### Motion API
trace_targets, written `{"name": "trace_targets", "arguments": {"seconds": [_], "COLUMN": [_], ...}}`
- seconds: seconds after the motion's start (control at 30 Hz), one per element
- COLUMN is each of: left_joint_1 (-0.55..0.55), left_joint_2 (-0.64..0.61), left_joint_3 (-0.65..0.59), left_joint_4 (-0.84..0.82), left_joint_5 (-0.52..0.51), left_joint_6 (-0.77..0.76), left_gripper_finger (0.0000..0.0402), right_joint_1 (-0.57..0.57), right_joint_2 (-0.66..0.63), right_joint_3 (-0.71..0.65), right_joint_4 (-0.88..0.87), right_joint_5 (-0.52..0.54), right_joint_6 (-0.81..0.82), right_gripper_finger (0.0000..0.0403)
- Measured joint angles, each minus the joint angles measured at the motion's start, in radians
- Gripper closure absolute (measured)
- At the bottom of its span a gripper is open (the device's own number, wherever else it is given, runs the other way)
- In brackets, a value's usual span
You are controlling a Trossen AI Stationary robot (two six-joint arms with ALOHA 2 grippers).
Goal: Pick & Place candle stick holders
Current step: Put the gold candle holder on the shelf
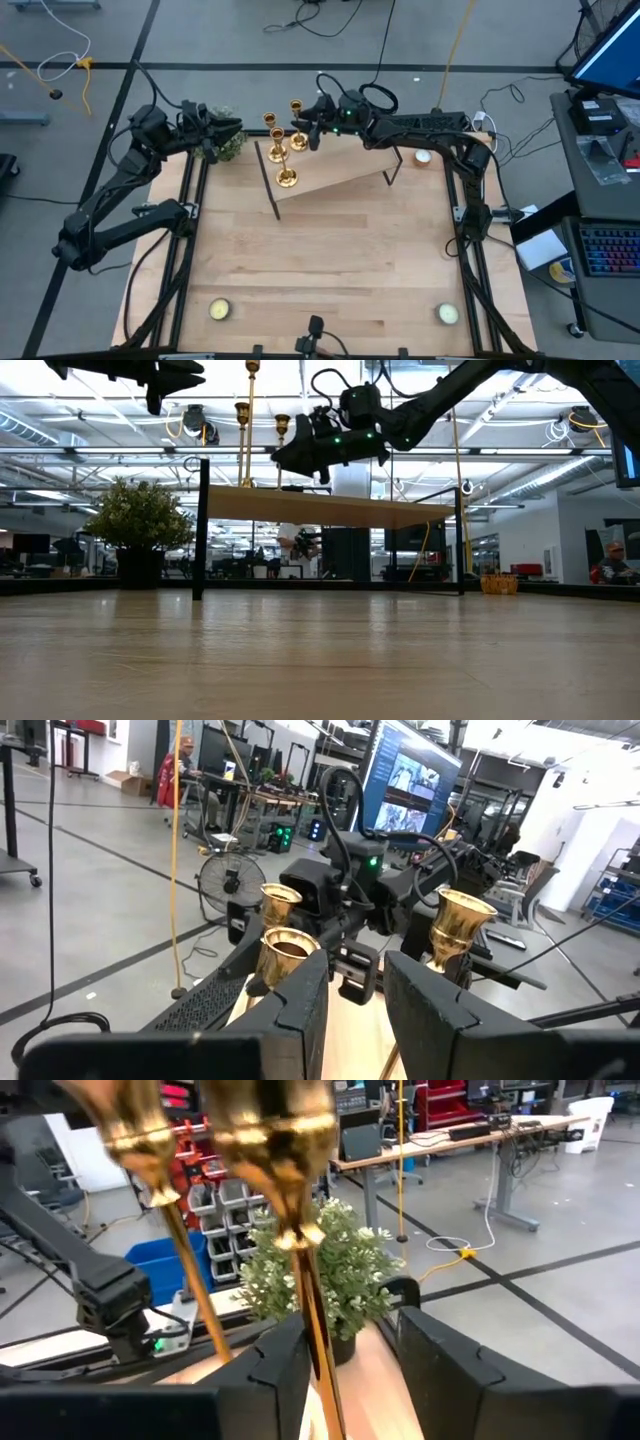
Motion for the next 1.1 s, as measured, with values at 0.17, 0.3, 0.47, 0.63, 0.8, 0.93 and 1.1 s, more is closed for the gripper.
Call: {"name": "trace_targets", "arguments": {"seconds": [0.17, 0.3, 0.47, 0.63, 0.8, 0.93, 1.1], "left_joint_1": [0.0, 0.0, 0.0, 0.0, 0.0, 0.0, 0.0], "left_joint_2": [0.0, 0.0, 0.0, 0.0, 0.0, 0.0, 0.0], "left_joint_3": [0.0, 0.0, 0.0, 0.0, 0.0, 0.0, 0.0], "left_joint_4": [0.0, 0.0, 0.0, -0.001, -0.001, -0.001, -0.002], "left_joint_5": [0.0, 0.0, -0.001, -0.001, -0.001, 0.0, 0.0], "left_joint_6": [0.001, 0.001, 0.002, 0.002, 0.002, 0.002, 0.002], "left_gripper_finger": [0.03, 0.03, 0.03, 0.03, 0.03, 0.03, 0.03], "right_joint_1": [-0.002, 0.0, 0.007, 0.019, 0.037, 0.052, 0.069], "right_joint_2": [0.0, 0.0, -0.001, -0.001, -0.003, -0.003, -0.005], "right_joint_3": [0.0, 0.0, -0.001, -0.001, 0.0, 0.0, 0.001], "right_joint_4": [-0.004, -0.03, -0.041, -0.042, -0.057, -0.061, -0.093], "right_joint_5": [0.002, -0.002, -0.002, 0.0, -0.002, -0.001, -0.001], "right_joint_6": [0.001, -0.003, -0.008, -0.011, -0.011, -0.018, -0.02], "right_gripper_finger": [0.0291, 0.0324, 0.0375, 0.0391, 0.0391, 0.0393, 0.0392]}}
